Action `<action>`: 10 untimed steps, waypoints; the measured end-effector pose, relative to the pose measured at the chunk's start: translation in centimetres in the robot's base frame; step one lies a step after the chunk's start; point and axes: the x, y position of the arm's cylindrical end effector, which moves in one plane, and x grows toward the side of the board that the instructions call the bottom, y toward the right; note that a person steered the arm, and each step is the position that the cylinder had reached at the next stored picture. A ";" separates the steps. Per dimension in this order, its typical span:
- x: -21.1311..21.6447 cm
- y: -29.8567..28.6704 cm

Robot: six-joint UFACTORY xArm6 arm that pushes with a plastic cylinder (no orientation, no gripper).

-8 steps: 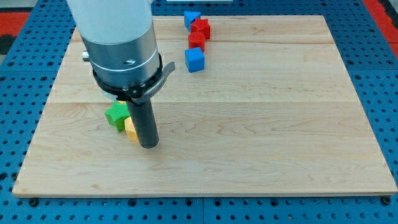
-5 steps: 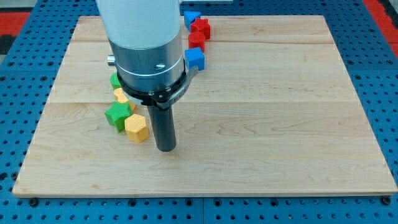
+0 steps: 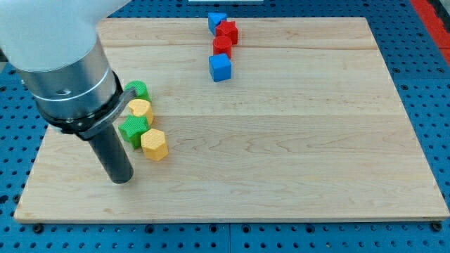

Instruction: Keep green blocks and yellow blocks in a diagonal line

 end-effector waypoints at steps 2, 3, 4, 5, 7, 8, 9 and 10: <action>-2.9 -0.4; -4.4 -0.6; -4.6 -0.6; -4.6 -0.4; -4.5 5.0; -4.5 5.3; -2.8 4.2; -1.6 -0.6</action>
